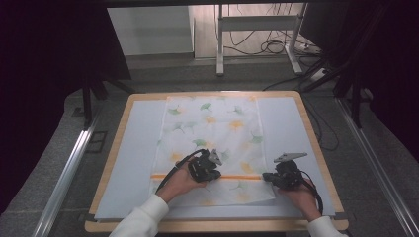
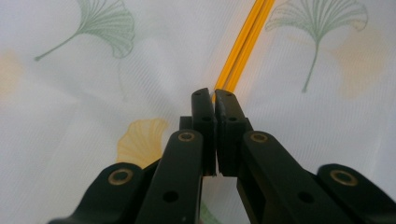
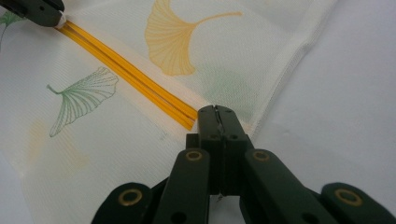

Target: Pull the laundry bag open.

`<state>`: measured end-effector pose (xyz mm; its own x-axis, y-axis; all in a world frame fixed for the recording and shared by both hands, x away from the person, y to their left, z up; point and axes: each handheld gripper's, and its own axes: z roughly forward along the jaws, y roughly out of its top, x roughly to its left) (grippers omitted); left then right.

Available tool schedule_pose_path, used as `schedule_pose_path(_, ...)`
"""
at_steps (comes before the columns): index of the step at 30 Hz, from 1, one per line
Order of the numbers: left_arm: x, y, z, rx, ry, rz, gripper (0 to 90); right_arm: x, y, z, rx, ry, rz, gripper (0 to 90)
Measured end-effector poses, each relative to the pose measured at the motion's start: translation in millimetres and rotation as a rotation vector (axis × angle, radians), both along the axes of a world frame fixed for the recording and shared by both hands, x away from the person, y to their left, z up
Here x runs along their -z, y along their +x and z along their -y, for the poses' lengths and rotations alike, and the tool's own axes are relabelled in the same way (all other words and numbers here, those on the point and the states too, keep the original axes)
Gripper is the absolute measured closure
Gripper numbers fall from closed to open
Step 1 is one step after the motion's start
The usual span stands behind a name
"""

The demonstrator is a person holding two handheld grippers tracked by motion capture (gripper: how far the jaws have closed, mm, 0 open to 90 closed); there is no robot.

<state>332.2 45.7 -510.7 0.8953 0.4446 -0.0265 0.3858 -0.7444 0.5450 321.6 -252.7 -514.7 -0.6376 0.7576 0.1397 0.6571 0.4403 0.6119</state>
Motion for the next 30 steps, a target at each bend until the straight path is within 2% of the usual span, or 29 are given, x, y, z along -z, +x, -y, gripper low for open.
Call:
schedule_pose_path(3,0.1,-0.1,-9.8,-0.018,0.007,0.001,88.3,0.0,0.0,0.1,0.0,0.0,-0.001,90.0)
schedule_pose_path(11,1.8,-4.3,-33.7,-0.049,-0.005,-0.009,88.3,0.0,0.0,0.0,0.0,0.0,0.0,90.0)
schedule_pose_path(30,3.0,-12.1,-54.8,-0.083,-0.004,-0.007,88.2,0.1,-0.3,0.1,-0.001,-0.001,0.002,90.0)
